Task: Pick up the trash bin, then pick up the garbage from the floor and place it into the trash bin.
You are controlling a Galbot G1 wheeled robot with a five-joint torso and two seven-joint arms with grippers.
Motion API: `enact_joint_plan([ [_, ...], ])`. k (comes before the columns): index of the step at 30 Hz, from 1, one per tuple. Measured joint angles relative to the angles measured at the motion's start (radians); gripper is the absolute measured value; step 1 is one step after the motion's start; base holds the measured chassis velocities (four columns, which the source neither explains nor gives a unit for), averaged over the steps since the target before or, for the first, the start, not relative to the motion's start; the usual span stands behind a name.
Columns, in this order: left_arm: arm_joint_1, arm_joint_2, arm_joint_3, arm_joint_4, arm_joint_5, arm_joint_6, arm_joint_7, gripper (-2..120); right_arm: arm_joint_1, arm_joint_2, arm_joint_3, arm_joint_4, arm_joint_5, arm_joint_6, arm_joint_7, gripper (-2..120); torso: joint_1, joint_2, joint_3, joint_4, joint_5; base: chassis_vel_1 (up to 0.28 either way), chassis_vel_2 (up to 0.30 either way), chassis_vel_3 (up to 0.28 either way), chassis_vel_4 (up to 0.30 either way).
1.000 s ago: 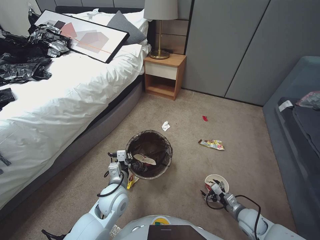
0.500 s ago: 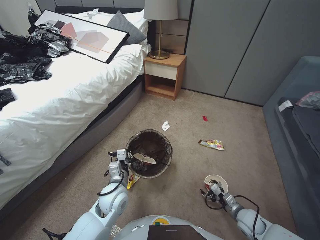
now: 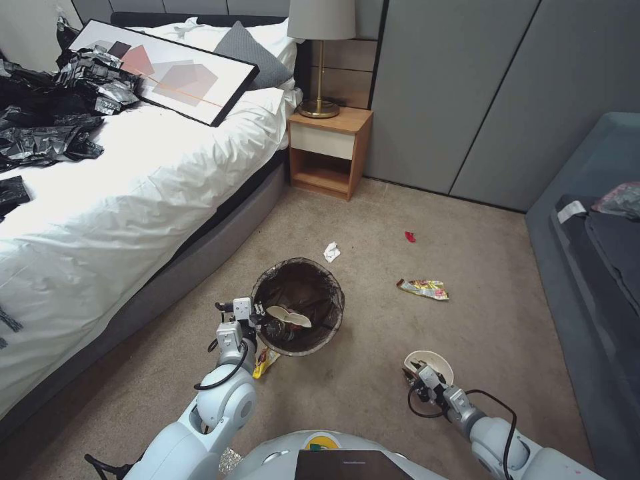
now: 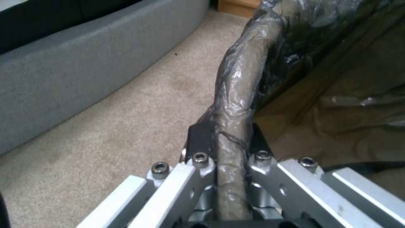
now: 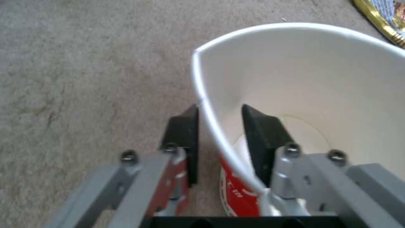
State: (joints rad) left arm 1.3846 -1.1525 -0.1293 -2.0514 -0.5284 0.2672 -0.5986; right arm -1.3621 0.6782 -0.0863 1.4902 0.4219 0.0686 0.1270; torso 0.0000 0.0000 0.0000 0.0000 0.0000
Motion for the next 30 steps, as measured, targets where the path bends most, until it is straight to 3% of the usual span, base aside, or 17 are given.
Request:
enact_joint_plan([
  [3, 0.001, 0.000, 0.001, -0.001, -0.001, 0.000, 0.000, 3, -0.002, 0.001, 0.000, 0.000, -0.002, -0.001, 0.002, 13, 0.000, 0.000, 0.000, 0.0000, 0.0000, 0.000, 0.000, 0.000, 0.000],
  [6, 0.001, 0.000, 0.001, -0.001, -0.001, 0.000, 0.000, 3, -0.002, 0.001, 0.000, 0.000, -0.002, -0.001, 0.002, 13, 0.000, 0.000, 0.000, 0.0000, 0.0000, 0.000, 0.000, 0.000, 0.000],
  [7, 0.002, 0.001, 0.001, -0.003, -0.003, 0.000, 0.000, 3, -0.002, 0.002, 0.001, 0.001, -0.004, -0.001, 0.006, 0, 0.000, 0.000, 0.000, -0.0001, -0.0002, 0.000, 0.000, 0.000, 0.000],
  [21, 0.007, 0.006, 0.004, -0.010, -0.004, 0.001, -0.001, 3, -0.004, 0.025, 0.016, 0.000, -0.034, -0.005, 0.051, 0, 0.000, 0.000, 0.000, -0.0001, 0.0002, 0.000, 0.000, 0.000, 0.000],
  [30, 0.013, 0.007, 0.008, -0.014, -0.004, 0.003, -0.001, 3, 0.023, 0.046, 0.128, 0.118, -0.039, -0.004, 0.178, 0, 0.000, 0.000, 0.000, 0.0001, 0.0000, 0.000, 0.000, 0.000, 0.000],
])
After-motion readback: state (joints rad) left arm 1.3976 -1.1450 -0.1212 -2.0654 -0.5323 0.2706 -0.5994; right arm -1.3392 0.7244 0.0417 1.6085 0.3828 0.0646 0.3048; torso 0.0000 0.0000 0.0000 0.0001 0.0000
